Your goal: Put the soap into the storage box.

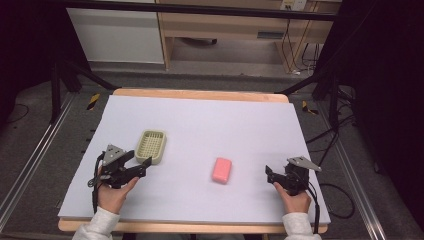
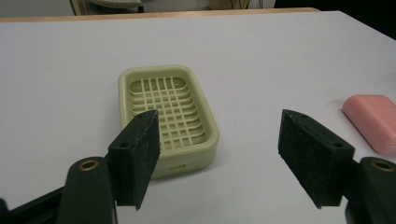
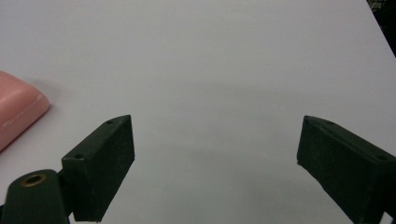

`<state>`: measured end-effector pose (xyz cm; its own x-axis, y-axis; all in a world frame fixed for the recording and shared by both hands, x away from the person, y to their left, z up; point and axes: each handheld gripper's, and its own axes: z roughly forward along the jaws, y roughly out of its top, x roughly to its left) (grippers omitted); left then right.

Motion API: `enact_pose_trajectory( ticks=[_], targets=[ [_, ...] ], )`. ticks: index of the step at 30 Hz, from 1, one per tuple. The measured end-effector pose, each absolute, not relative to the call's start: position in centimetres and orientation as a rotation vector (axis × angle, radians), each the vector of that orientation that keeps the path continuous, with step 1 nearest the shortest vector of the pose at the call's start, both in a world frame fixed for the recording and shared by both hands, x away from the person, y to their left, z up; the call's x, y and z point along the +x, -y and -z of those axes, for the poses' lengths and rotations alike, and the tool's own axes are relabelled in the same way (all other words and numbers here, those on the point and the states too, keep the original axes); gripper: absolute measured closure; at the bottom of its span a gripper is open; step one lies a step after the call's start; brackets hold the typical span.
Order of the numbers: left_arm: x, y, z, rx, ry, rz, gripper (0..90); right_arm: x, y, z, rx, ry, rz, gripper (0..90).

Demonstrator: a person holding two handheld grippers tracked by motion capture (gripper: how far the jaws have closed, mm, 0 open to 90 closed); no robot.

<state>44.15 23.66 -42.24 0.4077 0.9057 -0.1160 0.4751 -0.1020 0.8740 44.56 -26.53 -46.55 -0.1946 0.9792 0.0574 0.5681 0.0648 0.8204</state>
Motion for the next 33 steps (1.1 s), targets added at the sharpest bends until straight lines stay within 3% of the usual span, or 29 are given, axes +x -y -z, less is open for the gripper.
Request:
enact_pose_trajectory(
  ticks=[33],
  targets=[
    [46.3, -16.2, 40.5, 1.807, -1.083, -0.52, 28.3, 44.5, 26.5, 46.4, 1.533, -1.823, -1.017, 11.4]
  ],
)
